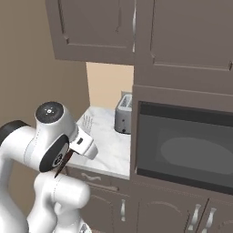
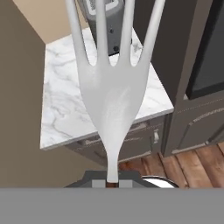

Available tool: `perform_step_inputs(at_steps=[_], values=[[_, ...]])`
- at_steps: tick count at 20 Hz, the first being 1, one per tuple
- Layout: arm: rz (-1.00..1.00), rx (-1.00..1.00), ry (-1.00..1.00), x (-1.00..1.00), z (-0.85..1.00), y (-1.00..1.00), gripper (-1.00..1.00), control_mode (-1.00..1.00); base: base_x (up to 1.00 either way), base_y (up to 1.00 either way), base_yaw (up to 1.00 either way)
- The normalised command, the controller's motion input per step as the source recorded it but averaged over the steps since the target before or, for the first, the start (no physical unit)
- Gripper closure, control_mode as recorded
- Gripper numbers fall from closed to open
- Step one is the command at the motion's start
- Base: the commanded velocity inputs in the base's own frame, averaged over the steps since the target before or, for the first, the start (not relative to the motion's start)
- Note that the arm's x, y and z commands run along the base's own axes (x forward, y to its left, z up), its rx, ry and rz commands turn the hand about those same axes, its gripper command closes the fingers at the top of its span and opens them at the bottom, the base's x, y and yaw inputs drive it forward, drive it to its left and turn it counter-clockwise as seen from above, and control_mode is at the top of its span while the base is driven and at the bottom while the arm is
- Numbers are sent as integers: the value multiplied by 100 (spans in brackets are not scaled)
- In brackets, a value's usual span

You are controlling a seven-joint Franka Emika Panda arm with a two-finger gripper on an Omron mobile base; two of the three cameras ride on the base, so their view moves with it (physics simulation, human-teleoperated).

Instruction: Take the fork and place it on the left side of the plate. Then take the spoon and place it on the right side of the plate. Make sure they're directly next to the plate.

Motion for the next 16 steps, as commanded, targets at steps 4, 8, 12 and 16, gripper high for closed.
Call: perform_step_inputs(at_steps=[4, 8, 12, 16], values=[[0, 0, 0, 0, 0, 0, 100, 100, -65, 0, 0], [0, 0, 0, 0, 0, 0, 100, 100, -80, 0, 0], [0, 0, 0, 0, 0, 0, 100, 100, -90, 0, 3], [0, 0, 0, 0, 0, 0, 100, 100, -94, 0, 3]])
